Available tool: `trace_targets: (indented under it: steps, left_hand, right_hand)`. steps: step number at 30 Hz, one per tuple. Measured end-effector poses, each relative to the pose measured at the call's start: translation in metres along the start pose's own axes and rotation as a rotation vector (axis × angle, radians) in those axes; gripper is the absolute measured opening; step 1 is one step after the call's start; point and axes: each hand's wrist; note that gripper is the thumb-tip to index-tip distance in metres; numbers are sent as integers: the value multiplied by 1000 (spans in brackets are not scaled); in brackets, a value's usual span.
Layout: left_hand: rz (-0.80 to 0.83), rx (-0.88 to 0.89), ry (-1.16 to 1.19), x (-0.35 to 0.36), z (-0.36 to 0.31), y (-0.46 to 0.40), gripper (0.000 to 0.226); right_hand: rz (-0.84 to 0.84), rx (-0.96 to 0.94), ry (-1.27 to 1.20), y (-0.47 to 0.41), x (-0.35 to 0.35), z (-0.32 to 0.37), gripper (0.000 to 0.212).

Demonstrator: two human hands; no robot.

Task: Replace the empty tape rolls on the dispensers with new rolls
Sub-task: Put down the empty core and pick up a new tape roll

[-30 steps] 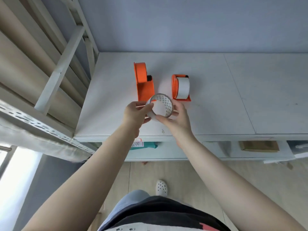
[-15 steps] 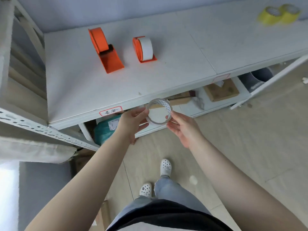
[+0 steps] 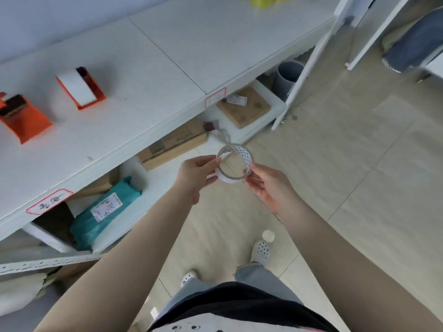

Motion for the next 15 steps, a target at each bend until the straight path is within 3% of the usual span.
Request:
trace_targets:
  steps: [7,15]
  left_hand:
    - [50,-27,-83,147,-1,-46,26]
    - [90,-32,-108,262,-31,-91,7]
  right_hand:
    - [-84,-17,-26,-34,-123,76,10]
    - [-121,-34,-101,-84,-205,149,13]
Point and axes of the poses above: each hand's wrist, its own y-axis away from the middle knuckle, its own x-axis out of the palm, z = x × y, and after that the axes turned 1 degree about z, right-handed
